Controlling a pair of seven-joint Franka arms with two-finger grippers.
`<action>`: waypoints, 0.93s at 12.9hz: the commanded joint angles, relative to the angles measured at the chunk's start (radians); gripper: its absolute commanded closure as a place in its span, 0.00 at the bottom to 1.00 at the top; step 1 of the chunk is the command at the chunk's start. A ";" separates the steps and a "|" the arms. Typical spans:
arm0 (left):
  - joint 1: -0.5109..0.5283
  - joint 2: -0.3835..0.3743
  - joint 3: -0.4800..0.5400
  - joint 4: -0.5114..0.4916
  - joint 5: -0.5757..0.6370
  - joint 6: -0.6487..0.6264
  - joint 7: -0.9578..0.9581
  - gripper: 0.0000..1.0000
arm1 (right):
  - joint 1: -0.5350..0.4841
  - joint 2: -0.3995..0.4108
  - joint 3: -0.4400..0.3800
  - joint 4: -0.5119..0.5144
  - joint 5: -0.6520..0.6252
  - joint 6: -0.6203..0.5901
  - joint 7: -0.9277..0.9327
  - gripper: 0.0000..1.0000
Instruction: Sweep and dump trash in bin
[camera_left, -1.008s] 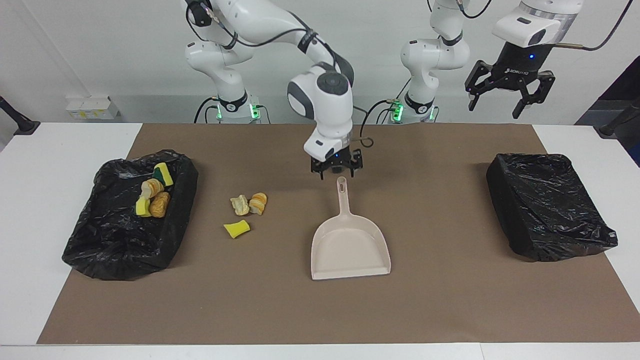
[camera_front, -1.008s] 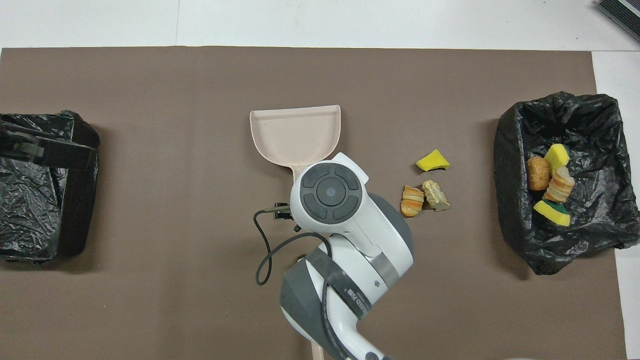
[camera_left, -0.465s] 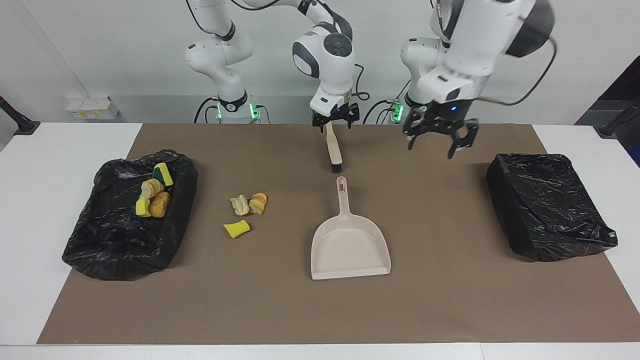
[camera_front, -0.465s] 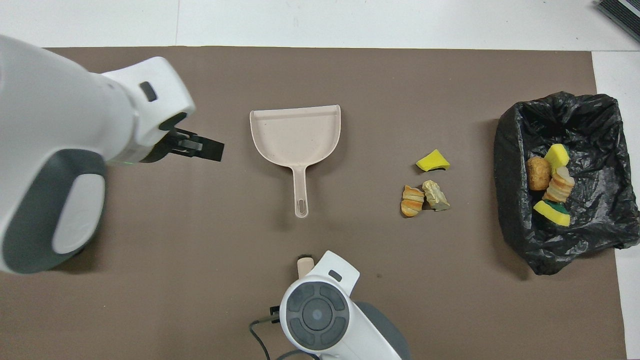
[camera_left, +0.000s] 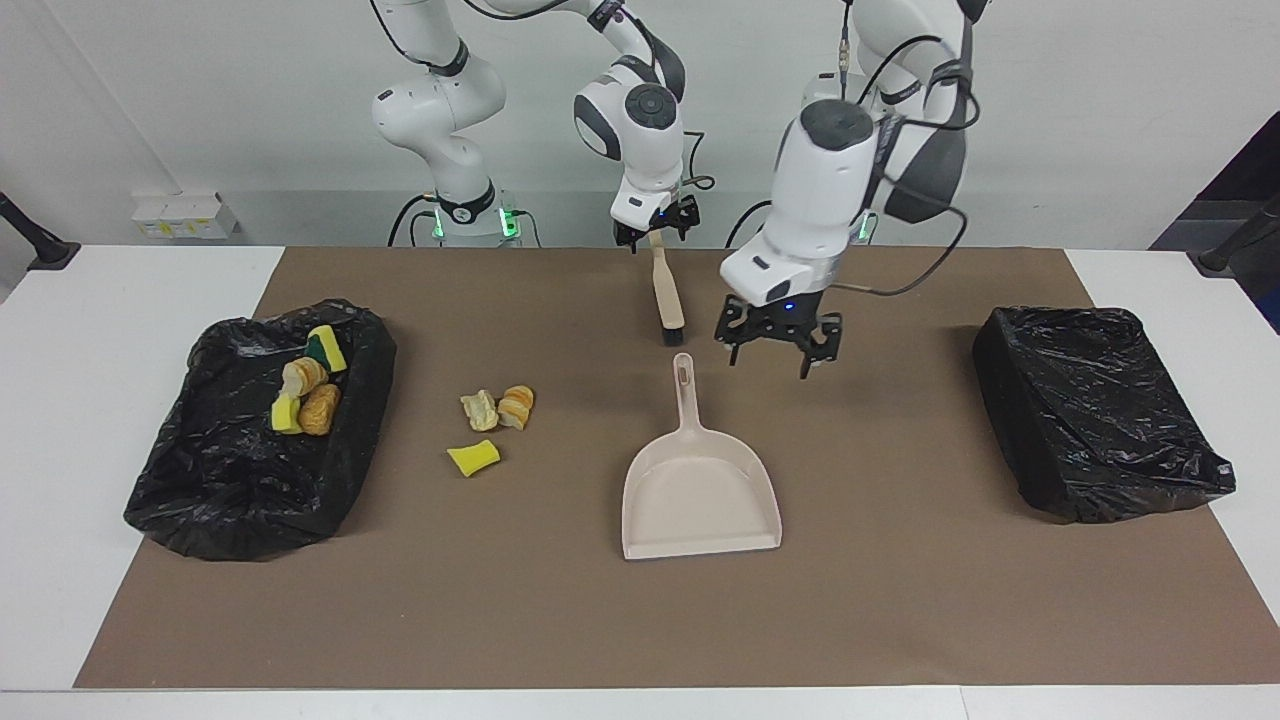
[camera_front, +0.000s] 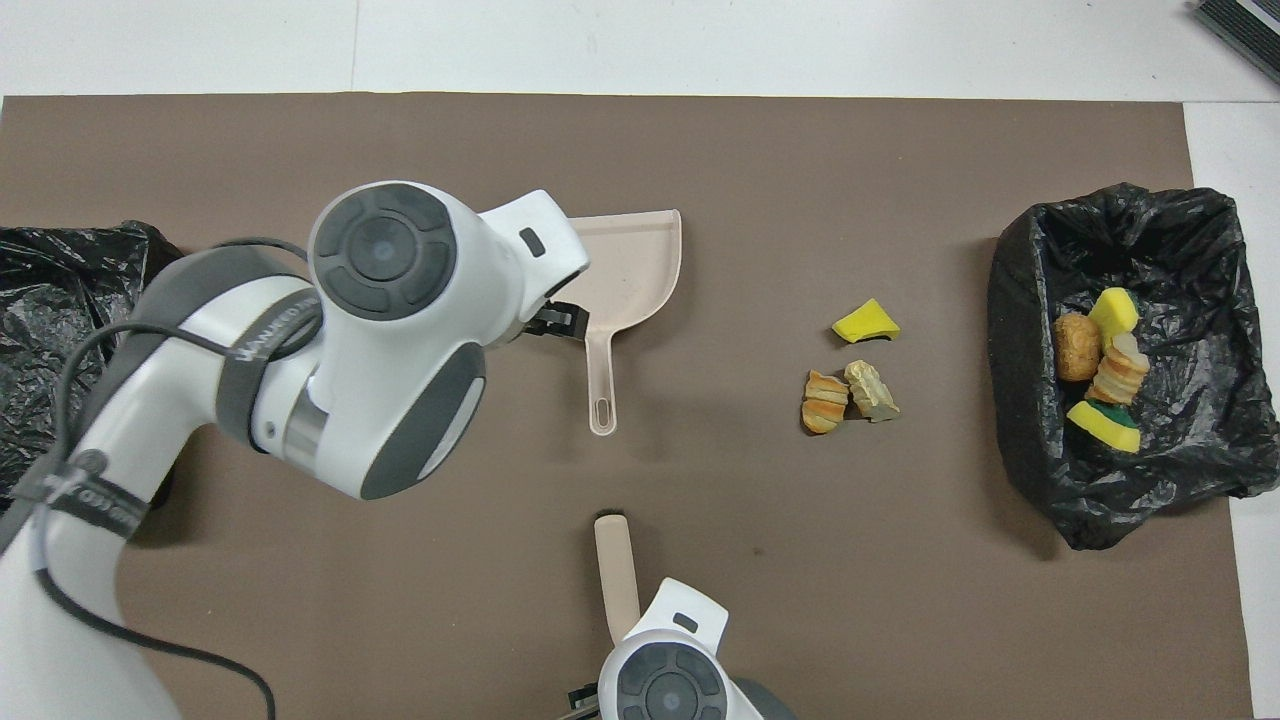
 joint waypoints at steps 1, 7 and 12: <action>-0.050 0.054 0.015 -0.015 0.030 0.067 -0.075 0.00 | 0.006 -0.018 -0.003 -0.030 0.035 0.017 -0.047 0.00; -0.077 0.080 0.015 -0.142 0.031 0.237 -0.135 0.00 | 0.031 0.034 -0.003 -0.033 0.035 0.084 -0.047 0.48; -0.108 0.123 0.013 -0.146 0.033 0.269 -0.158 0.09 | 0.035 0.051 -0.005 -0.003 0.033 0.078 0.001 1.00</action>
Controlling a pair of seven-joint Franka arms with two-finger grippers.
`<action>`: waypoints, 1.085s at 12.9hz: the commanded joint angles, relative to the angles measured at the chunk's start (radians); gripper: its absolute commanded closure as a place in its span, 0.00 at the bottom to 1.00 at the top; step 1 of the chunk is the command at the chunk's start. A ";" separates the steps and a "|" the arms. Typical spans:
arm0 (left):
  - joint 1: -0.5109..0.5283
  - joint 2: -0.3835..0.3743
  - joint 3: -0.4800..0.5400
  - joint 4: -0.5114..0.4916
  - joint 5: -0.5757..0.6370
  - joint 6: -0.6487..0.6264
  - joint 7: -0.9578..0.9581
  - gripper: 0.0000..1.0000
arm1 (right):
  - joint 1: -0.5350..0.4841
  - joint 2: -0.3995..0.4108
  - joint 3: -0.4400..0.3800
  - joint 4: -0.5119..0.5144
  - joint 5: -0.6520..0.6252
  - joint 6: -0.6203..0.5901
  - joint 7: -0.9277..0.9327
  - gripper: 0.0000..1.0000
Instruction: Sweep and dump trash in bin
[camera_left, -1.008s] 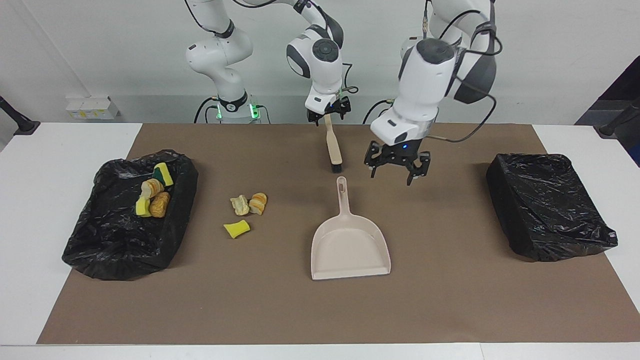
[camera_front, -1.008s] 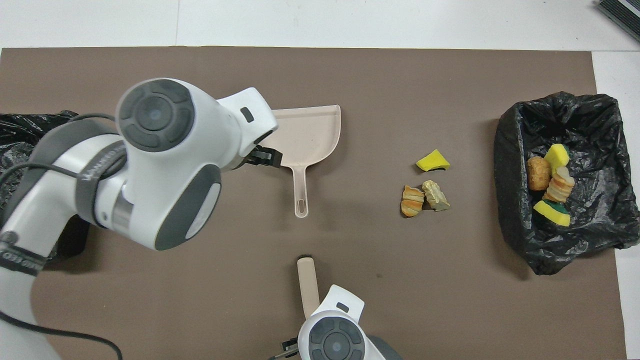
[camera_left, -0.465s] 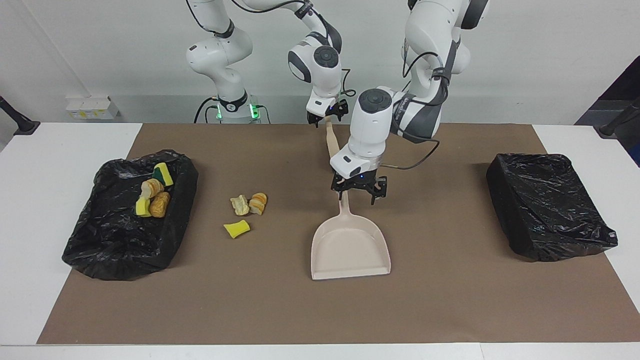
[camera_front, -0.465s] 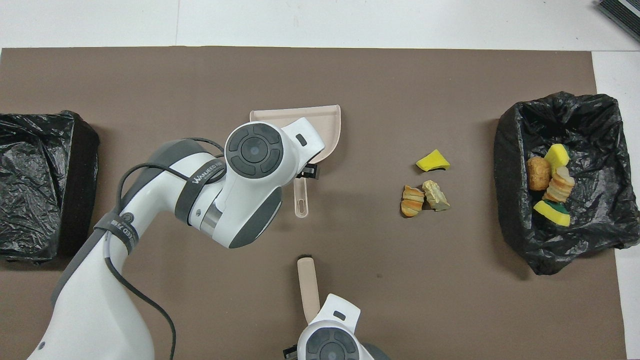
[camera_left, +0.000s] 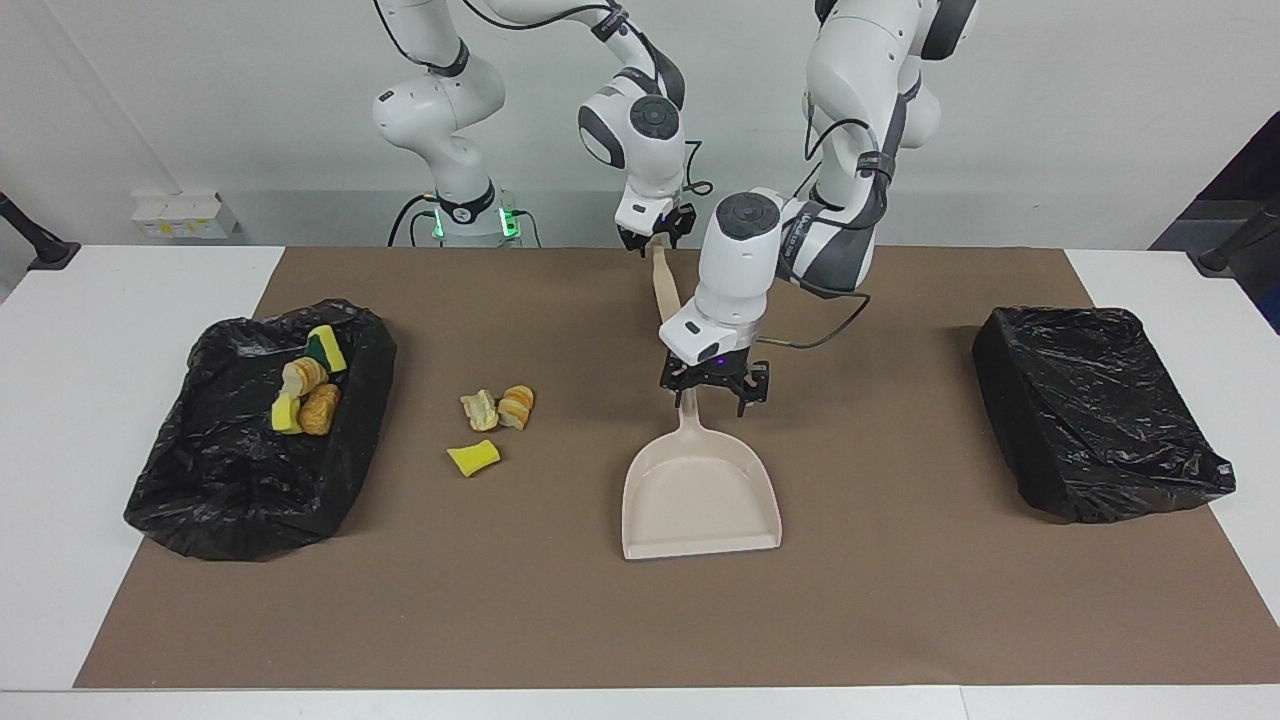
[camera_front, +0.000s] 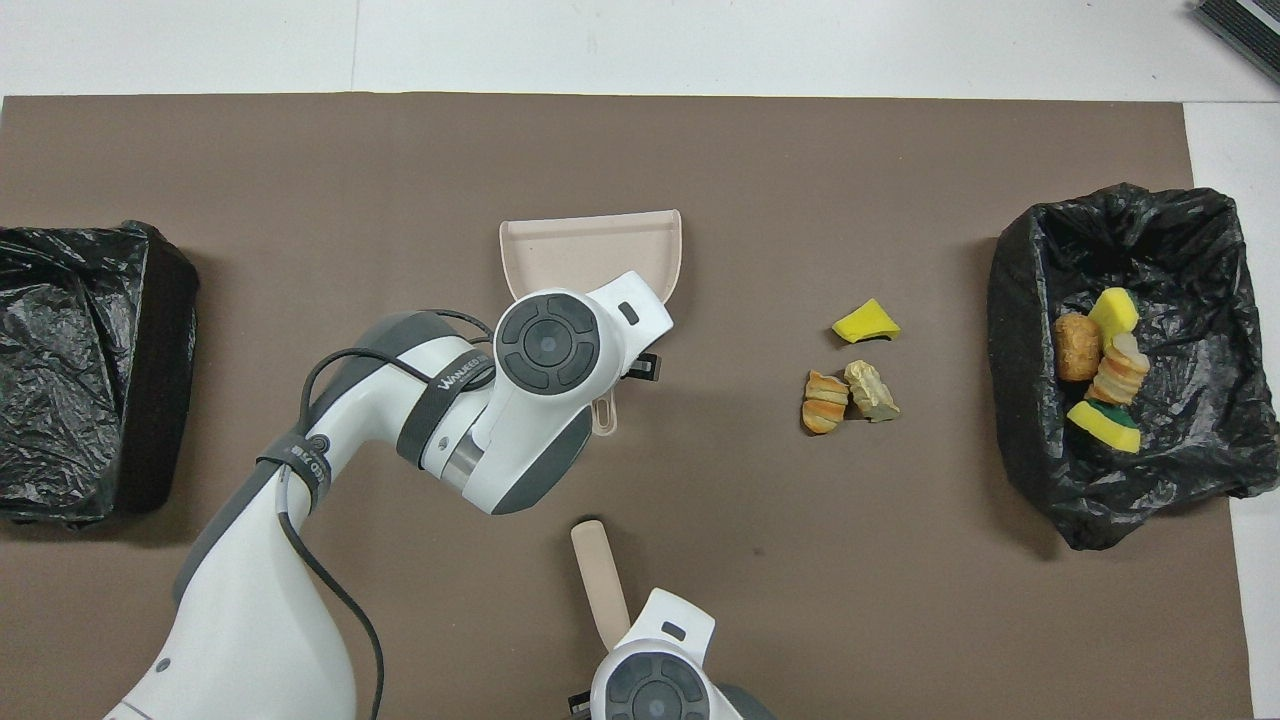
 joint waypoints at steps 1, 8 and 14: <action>-0.018 -0.008 0.015 -0.022 0.022 0.018 -0.021 0.15 | -0.011 0.003 -0.007 0.036 0.021 -0.015 -0.008 1.00; -0.012 -0.018 0.017 -0.016 0.023 -0.008 -0.009 1.00 | -0.365 -0.213 -0.016 0.076 -0.036 -0.437 -0.261 1.00; 0.034 -0.128 0.023 -0.016 0.022 -0.180 0.512 1.00 | -0.701 -0.172 -0.015 0.135 -0.267 -0.428 -0.442 1.00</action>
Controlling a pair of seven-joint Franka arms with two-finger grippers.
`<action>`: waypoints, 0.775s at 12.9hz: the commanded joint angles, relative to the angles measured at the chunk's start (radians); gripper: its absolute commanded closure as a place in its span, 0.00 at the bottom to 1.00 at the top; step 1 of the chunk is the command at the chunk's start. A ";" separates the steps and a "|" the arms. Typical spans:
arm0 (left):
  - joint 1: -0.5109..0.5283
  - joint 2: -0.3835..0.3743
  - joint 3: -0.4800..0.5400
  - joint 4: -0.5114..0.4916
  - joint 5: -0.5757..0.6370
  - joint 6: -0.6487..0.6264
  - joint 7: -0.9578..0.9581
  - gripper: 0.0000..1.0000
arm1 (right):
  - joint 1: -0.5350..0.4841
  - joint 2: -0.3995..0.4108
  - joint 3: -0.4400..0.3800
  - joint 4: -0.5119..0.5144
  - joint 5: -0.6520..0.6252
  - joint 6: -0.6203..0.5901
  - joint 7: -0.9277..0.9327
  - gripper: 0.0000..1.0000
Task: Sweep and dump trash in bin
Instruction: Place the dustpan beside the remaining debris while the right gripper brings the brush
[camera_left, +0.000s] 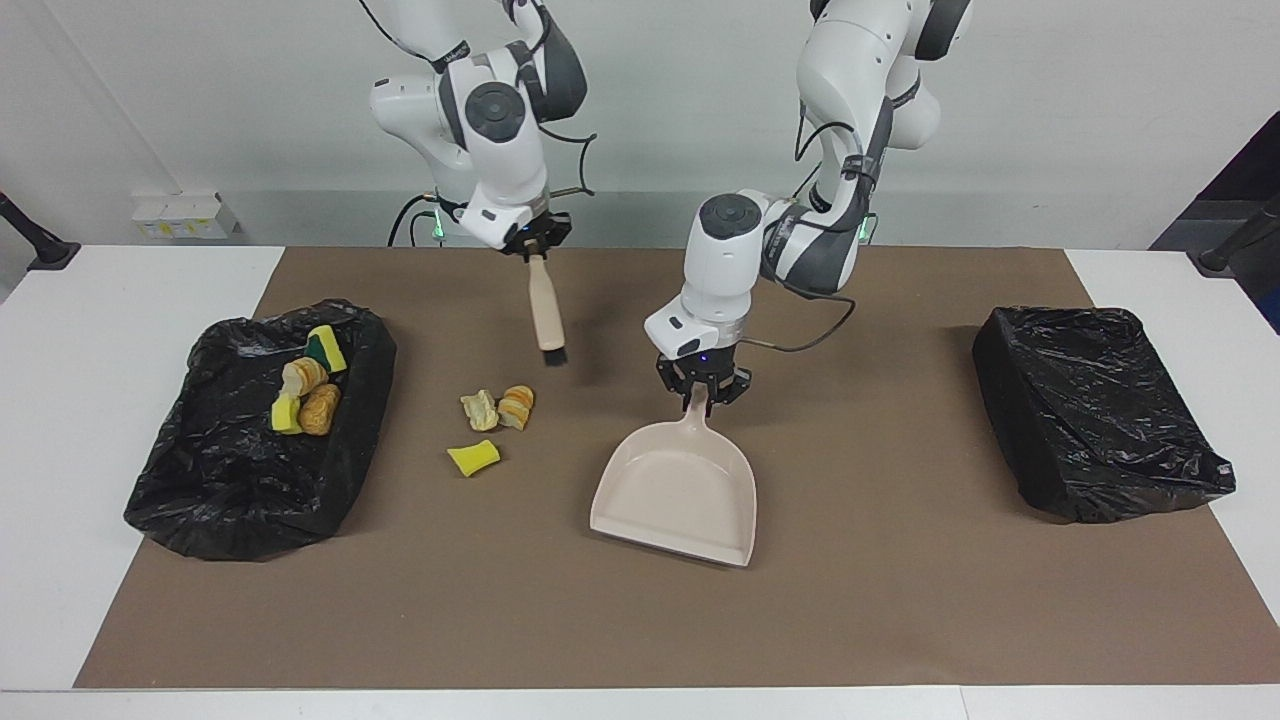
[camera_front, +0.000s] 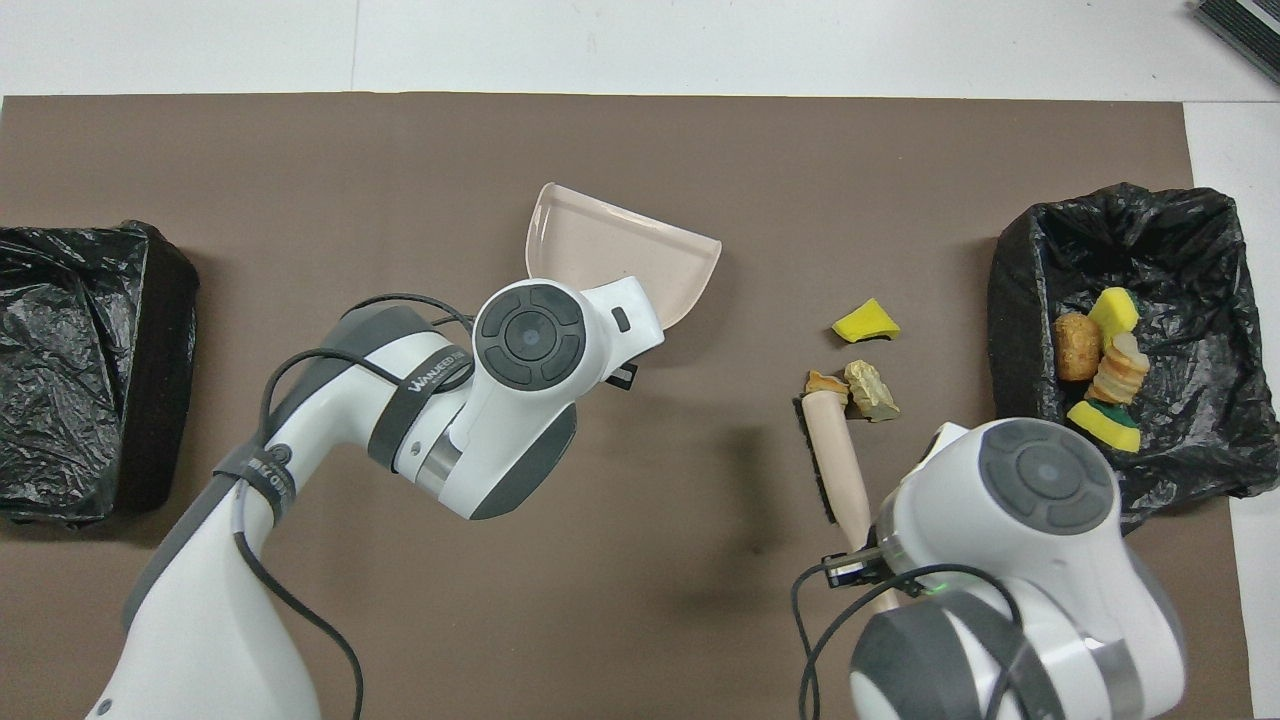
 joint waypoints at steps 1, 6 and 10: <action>0.030 -0.049 0.003 -0.018 0.013 -0.074 0.310 1.00 | -0.121 0.051 0.015 0.030 -0.114 0.061 -0.066 1.00; 0.058 -0.054 0.003 -0.039 0.013 -0.087 0.692 1.00 | -0.197 0.166 0.015 0.028 -0.224 0.146 -0.085 1.00; 0.015 -0.083 0.000 -0.128 0.015 -0.013 0.823 1.00 | -0.186 0.206 0.023 0.005 -0.202 0.219 -0.050 1.00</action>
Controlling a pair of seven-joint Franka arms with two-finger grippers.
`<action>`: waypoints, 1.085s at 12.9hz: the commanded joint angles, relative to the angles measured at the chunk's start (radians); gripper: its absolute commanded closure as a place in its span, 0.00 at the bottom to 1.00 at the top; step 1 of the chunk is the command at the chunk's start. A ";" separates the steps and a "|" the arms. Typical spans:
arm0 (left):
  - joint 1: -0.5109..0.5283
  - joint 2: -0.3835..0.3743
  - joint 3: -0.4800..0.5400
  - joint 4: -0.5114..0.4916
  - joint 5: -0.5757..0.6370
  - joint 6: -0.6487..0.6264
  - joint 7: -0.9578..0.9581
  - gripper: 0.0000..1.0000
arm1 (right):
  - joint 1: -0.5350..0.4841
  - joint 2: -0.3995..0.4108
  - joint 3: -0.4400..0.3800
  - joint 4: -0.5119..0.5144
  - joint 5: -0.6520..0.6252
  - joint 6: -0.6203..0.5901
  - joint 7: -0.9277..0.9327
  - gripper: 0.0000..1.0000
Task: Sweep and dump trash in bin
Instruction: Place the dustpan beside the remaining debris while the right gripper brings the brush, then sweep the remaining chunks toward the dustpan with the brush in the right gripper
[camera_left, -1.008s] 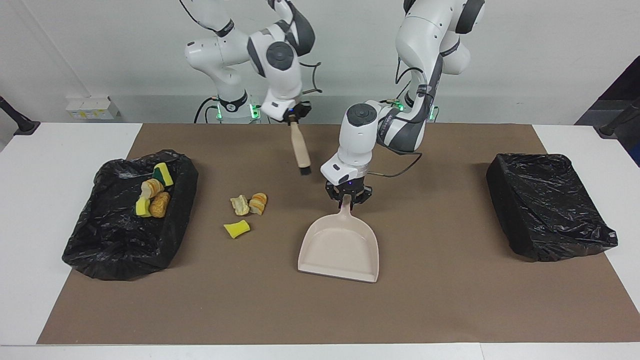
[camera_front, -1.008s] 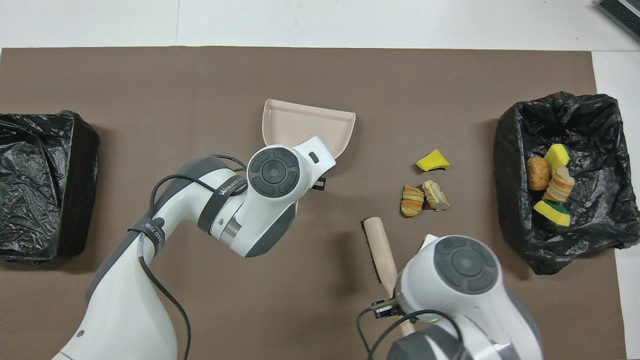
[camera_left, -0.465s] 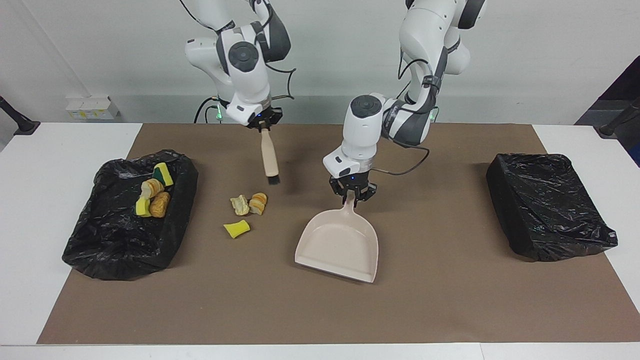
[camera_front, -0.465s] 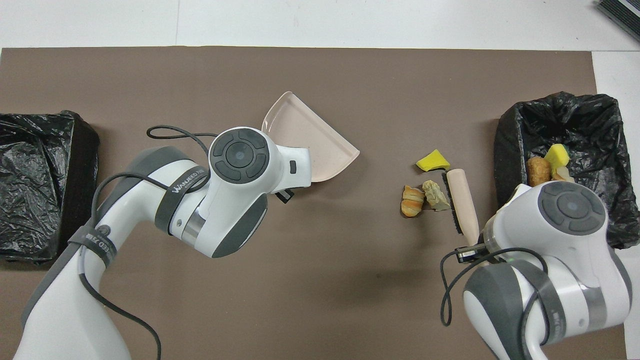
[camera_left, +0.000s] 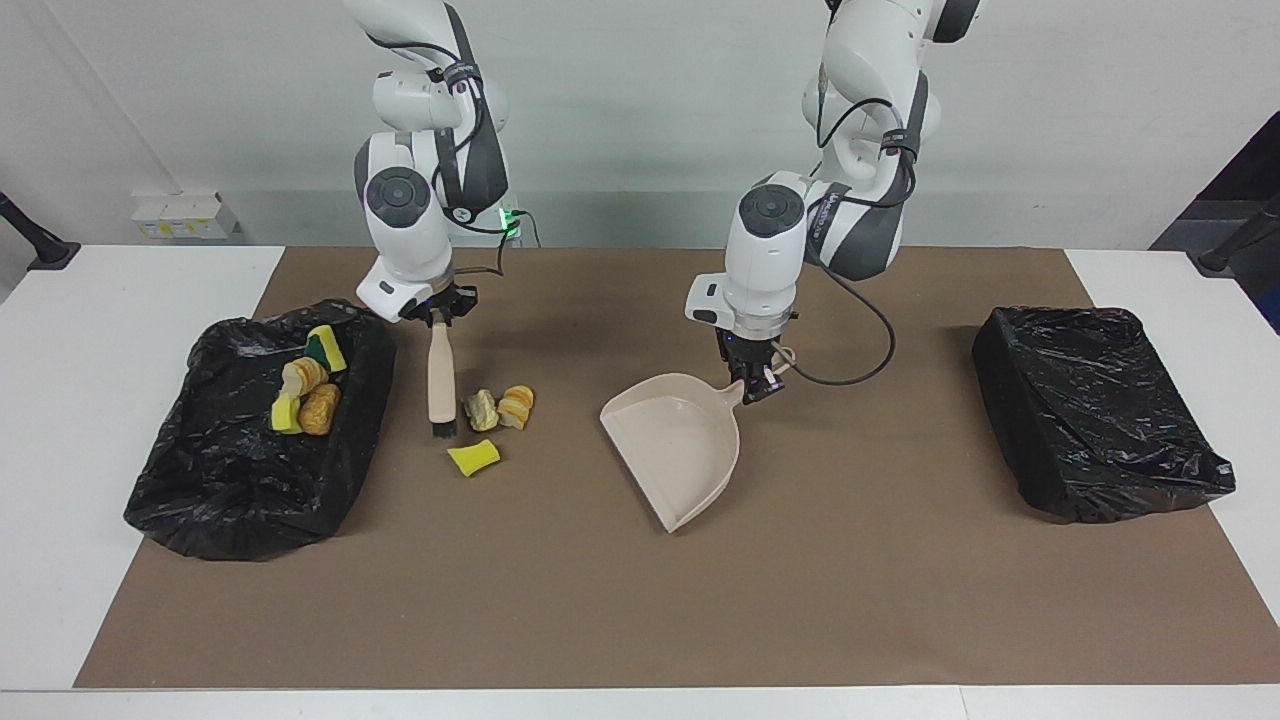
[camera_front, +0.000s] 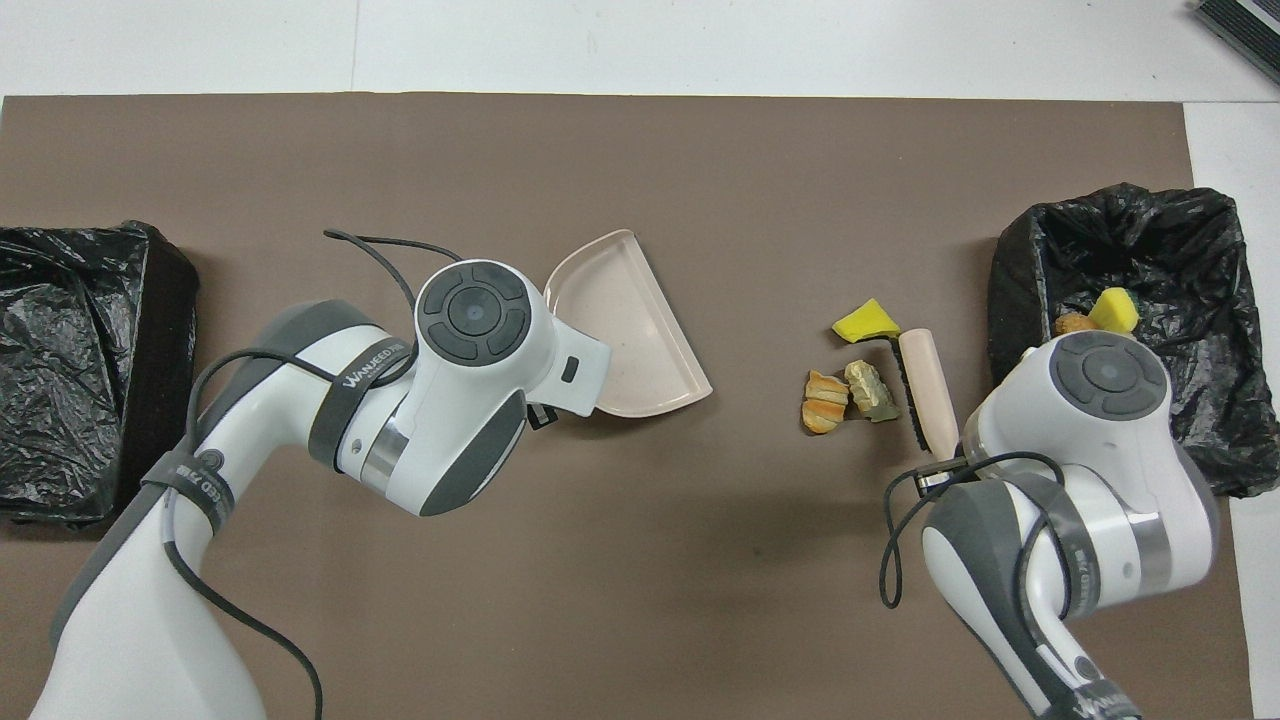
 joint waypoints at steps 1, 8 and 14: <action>-0.031 -0.050 0.006 -0.076 0.014 0.062 0.057 1.00 | -0.005 0.029 0.014 -0.006 0.014 0.041 0.018 1.00; -0.043 -0.058 0.005 -0.137 0.050 0.106 0.068 1.00 | 0.136 0.112 0.016 0.023 0.218 0.078 0.063 1.00; -0.043 -0.066 0.005 -0.151 0.050 0.111 0.069 1.00 | 0.285 0.179 0.017 0.121 0.581 0.044 0.098 1.00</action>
